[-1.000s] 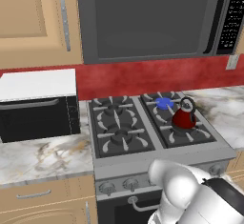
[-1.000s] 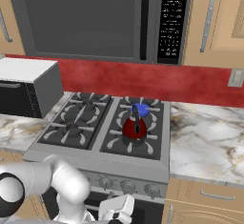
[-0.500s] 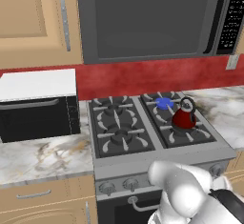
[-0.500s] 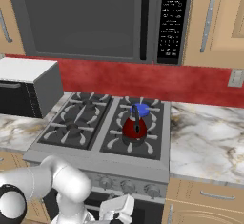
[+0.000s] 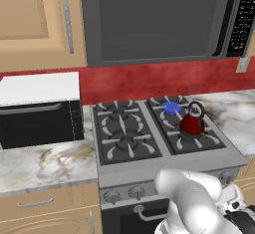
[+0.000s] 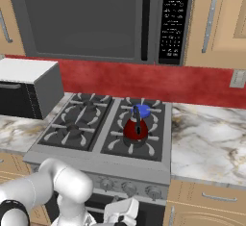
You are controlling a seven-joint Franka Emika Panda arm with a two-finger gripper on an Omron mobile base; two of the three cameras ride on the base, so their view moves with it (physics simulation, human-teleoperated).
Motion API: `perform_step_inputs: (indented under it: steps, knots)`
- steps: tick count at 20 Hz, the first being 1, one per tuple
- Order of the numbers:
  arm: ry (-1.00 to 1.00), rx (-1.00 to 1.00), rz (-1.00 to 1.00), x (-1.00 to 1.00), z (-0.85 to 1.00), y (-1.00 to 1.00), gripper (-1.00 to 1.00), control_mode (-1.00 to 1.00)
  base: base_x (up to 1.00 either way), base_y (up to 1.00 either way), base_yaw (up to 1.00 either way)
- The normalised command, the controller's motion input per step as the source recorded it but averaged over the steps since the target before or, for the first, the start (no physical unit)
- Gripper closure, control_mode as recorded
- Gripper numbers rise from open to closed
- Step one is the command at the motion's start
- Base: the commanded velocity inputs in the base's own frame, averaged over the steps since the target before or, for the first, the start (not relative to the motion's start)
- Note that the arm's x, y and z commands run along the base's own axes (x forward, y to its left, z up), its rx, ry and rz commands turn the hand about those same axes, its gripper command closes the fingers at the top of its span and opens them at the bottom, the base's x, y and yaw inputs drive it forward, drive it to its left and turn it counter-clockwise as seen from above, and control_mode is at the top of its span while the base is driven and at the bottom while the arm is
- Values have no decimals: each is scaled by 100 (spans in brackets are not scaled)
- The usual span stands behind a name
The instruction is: Turn off the rear right burner of the stove.
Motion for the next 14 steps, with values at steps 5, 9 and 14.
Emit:
perform_step_inputs:
  steps: [5, 9, 14]
  knots:
    - [0, 0, 0, 17, -1, -9, -100, -100, 0, 0, 0]
    - [0, -1, 0, 23, -3, 0, -100, -100, 0, 0, 0]
    - [0, -3, 0, 11, -11, 0, -100, -100, 0, 0, 0]
